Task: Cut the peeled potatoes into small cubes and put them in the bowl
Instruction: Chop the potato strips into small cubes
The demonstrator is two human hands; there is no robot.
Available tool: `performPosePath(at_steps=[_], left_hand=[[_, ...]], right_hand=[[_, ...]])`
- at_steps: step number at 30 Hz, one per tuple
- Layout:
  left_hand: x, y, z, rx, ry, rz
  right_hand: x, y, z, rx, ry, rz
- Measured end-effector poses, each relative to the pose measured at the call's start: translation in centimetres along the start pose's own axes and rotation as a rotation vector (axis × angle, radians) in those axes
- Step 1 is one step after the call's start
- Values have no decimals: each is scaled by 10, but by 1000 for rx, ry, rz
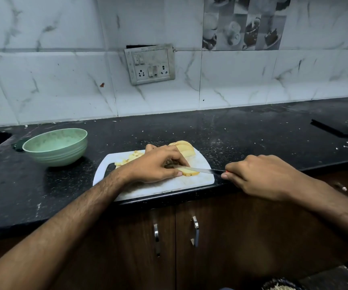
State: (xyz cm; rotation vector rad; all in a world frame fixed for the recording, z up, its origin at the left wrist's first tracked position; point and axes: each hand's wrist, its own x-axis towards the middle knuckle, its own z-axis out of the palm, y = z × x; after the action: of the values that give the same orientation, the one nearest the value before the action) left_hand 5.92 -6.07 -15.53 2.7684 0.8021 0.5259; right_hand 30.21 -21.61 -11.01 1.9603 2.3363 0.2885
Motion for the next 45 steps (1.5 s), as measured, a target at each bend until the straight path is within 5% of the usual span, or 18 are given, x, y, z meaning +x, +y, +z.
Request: performPosePath(at_steps=[33,38,45], left_hand=[[4,-3,4,-51,91,49],[1,-2,5,-6,98,69],[-7,-4,6,-13,126,61]], right_hand=[[26,-12,7,183,-194,41],[19,-17,7,133,-177,36],[4,-33,19,-249,15,-157]])
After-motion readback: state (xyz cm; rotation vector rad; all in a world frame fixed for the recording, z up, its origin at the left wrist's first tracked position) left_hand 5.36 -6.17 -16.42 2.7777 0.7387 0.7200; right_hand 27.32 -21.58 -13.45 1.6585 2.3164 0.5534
